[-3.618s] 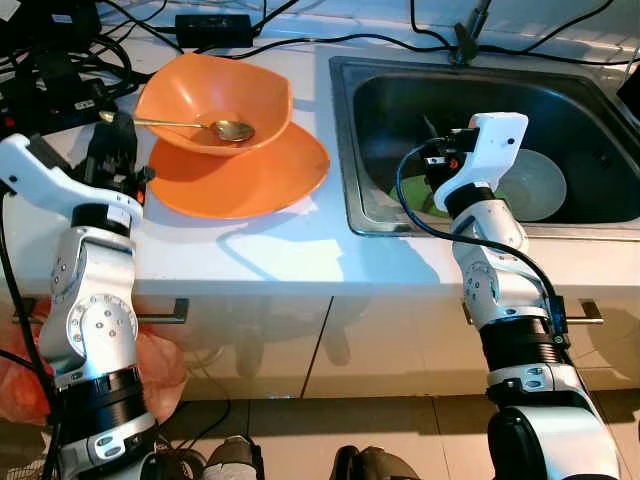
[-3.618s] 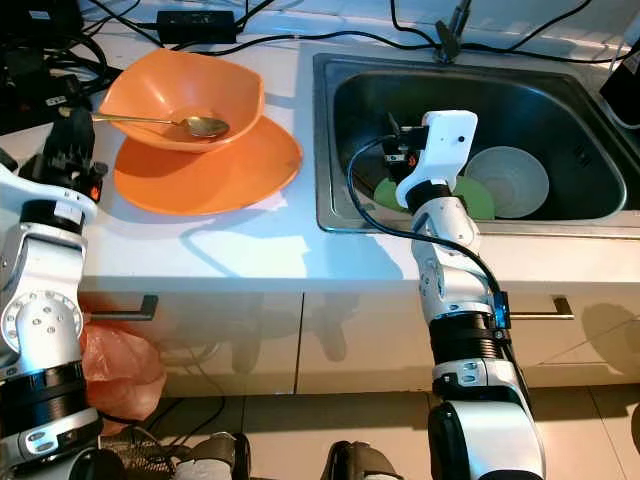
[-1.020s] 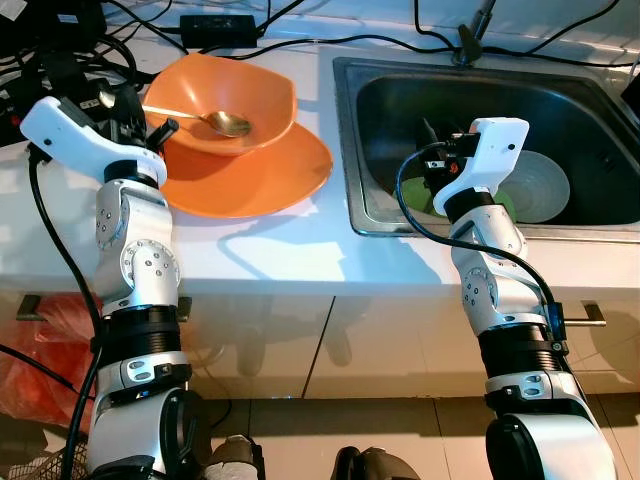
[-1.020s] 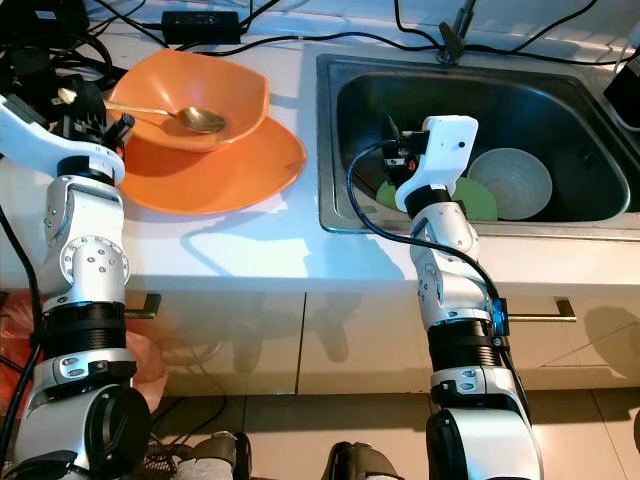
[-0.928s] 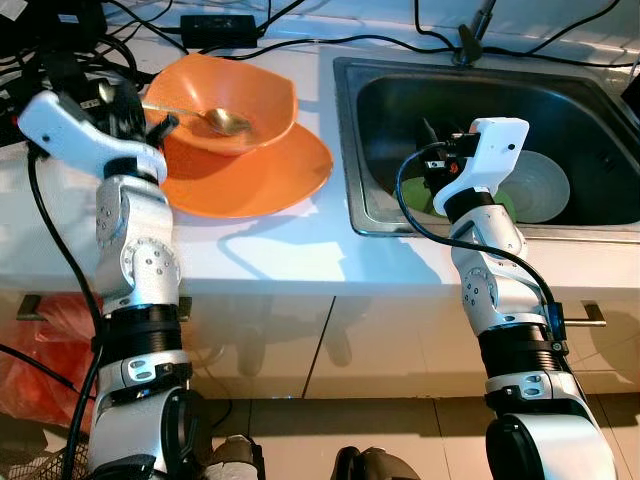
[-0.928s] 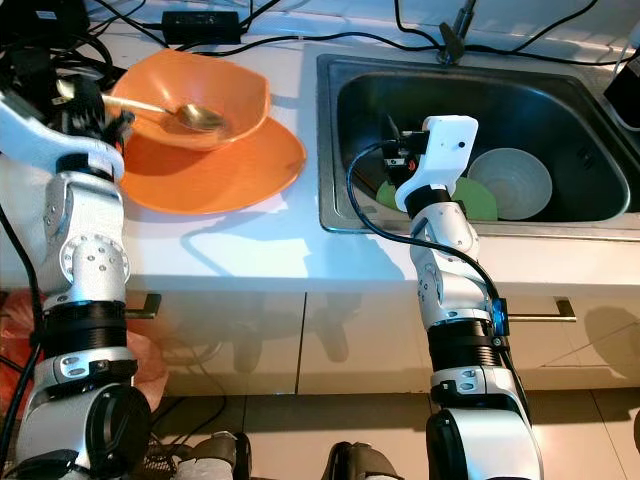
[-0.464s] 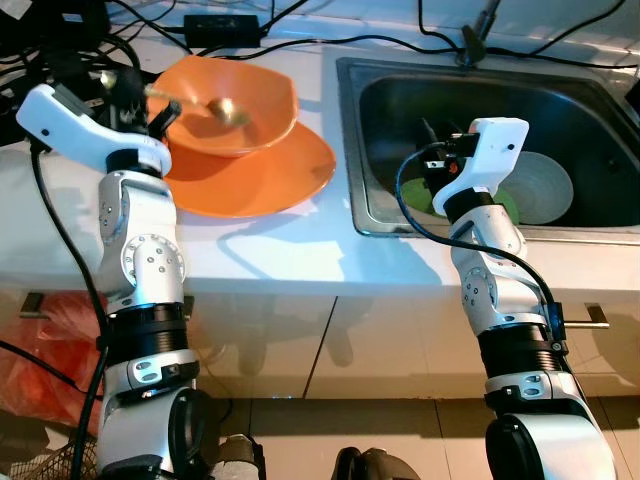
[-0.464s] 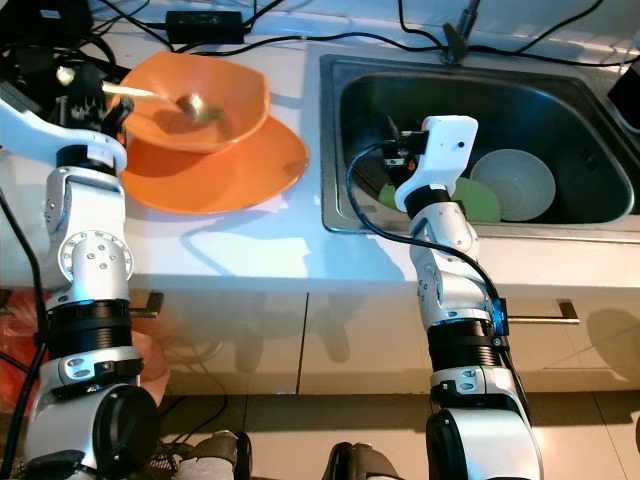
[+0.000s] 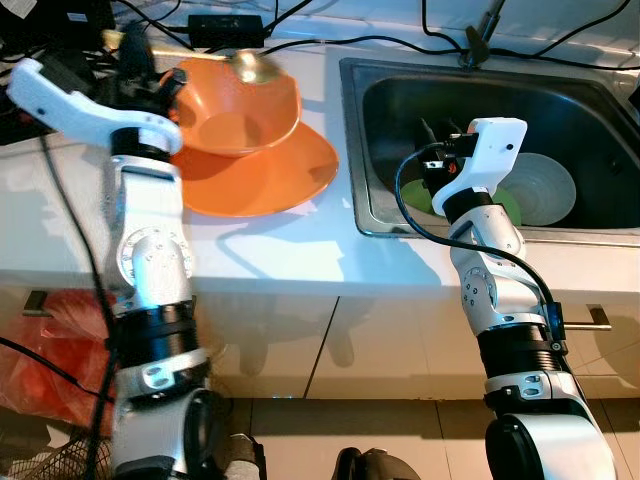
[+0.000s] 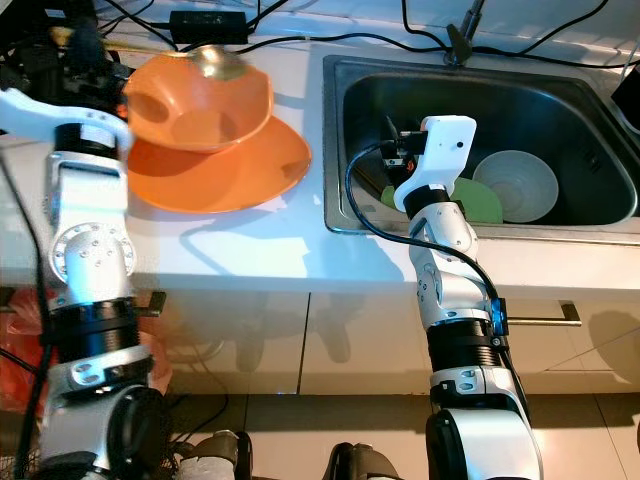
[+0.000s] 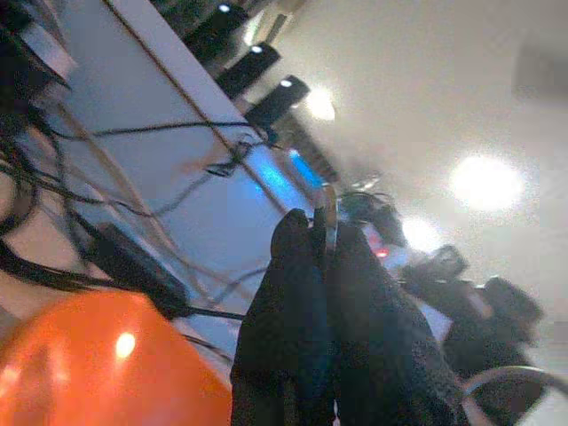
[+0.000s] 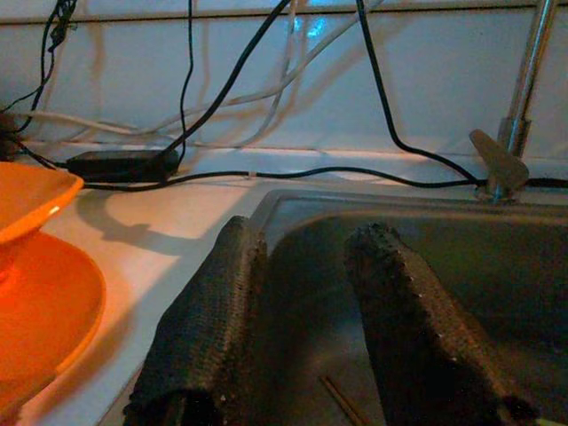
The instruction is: Kitchen organization
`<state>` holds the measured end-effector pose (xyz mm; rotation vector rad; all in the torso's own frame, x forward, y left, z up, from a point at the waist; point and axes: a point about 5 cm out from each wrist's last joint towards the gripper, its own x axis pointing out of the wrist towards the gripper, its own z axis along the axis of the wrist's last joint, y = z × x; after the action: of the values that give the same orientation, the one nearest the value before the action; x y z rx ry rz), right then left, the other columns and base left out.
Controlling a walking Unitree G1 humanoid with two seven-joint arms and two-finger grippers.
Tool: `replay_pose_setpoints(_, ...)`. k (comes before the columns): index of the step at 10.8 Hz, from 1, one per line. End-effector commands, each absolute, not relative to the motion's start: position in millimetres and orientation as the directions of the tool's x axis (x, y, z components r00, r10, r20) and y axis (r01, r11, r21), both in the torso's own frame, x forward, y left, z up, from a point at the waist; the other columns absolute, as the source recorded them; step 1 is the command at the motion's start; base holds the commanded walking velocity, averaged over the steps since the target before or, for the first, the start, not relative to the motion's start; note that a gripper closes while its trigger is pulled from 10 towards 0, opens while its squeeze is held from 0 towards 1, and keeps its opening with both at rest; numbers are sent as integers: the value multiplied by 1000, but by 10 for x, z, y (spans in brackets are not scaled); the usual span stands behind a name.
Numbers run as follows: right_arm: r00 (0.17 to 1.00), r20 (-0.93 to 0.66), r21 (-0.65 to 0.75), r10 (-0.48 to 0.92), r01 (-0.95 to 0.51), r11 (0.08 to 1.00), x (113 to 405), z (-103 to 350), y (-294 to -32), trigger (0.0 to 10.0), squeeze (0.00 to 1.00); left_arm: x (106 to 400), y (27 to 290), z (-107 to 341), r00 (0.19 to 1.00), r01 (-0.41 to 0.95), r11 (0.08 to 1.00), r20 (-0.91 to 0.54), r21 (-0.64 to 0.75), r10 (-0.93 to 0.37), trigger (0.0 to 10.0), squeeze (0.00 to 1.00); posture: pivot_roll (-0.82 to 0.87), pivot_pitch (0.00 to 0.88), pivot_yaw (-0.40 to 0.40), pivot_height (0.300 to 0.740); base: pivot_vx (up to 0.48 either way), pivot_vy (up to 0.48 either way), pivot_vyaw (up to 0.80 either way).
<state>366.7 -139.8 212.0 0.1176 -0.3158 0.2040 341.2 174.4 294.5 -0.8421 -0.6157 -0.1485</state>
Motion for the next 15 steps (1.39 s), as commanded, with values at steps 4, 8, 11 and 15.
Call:
replay_pose_setpoints(4, 946, 302, 470, 114, -252, 846, 3704, 2171, -1428, 10000, 0, 3399, 1268, 2962, 808, 488, 637, 585, -597, -70, 10000, 0, 71, 139, -69, 723, 0, 0, 0)
replay_pose_setpoints(8, 940, 322, 859, 118, -342, 380, 3694, 2244, -1319, 10000, 0, 3438, 1126, 2849, 833, 484, 612, 543, -625, -104, 10000, 0, 70, 141, -67, 723, 0, 0, 0)
replay_pose_setpoints(11, 888, 407, 867, 214, -449, 214, 3616, 2373, -1173, 10000, 0, 3478, 994, 2700, 858, 476, 595, 491, -647, -153, 10000, 0, 69, 142, -64, 723, 0, 0, 0)
replay_pose_setpoints(15, 827, 486, 832, 282, -536, 140, 3520, 2513, -1098, 10000, 0, 3482, 799, 2618, 857, 505, 551, 464, -665, -225, 10000, 0, 70, 142, -65, 723, 0, 0, 0)
